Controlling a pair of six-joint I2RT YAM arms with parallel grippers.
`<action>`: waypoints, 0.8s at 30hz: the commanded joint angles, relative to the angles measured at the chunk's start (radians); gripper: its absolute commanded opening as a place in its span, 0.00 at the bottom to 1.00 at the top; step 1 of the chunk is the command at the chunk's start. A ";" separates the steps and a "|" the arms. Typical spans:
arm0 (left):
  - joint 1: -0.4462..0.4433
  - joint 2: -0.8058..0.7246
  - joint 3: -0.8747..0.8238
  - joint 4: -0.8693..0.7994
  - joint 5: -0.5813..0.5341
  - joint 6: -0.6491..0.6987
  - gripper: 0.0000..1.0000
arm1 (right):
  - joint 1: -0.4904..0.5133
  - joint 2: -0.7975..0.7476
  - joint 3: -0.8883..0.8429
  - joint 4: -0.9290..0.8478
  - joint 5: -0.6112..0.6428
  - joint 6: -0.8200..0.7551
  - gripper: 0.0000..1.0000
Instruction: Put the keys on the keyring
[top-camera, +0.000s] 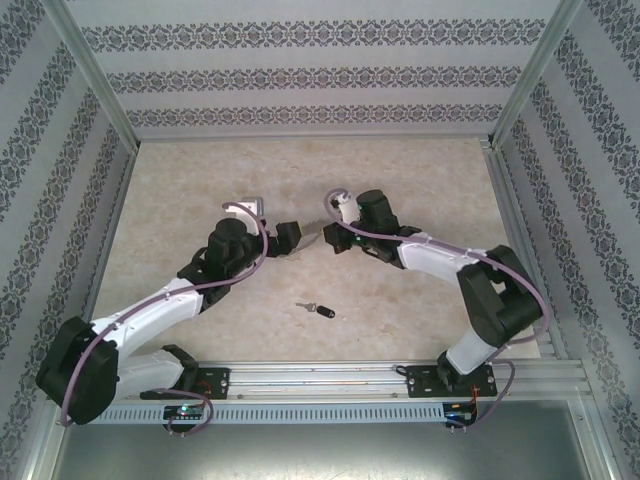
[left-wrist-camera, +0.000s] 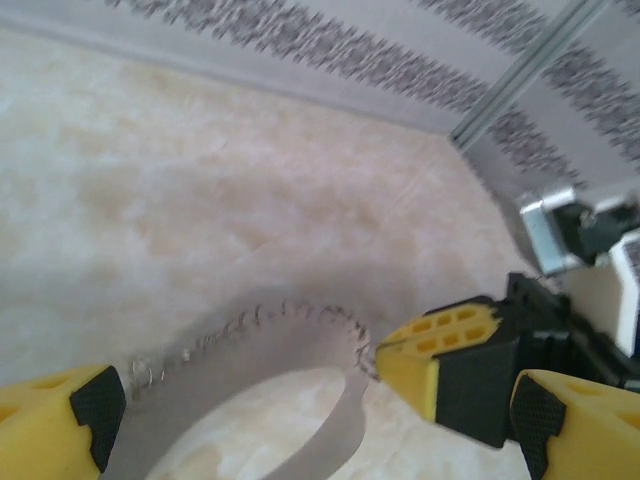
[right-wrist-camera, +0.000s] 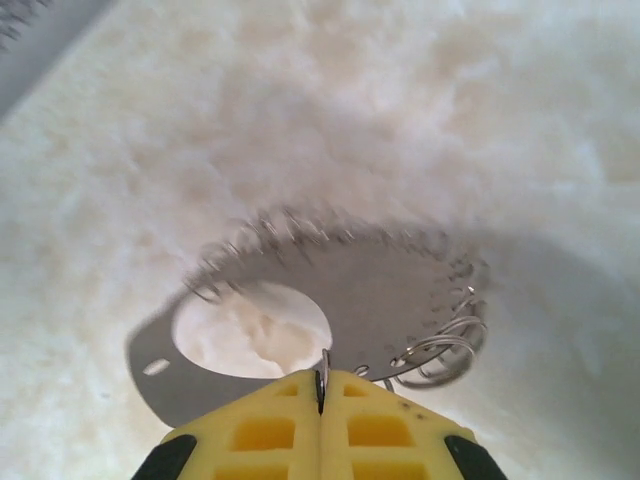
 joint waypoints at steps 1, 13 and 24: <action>0.021 -0.026 0.074 -0.053 0.115 0.076 1.00 | -0.004 -0.079 -0.039 0.134 -0.143 -0.028 0.00; 0.056 0.007 0.150 -0.102 0.320 0.161 1.00 | -0.041 -0.253 -0.108 0.199 -0.255 0.027 0.00; 0.068 0.006 0.077 -0.072 0.258 0.121 1.00 | -0.020 -0.138 -0.069 0.256 -0.218 0.089 0.00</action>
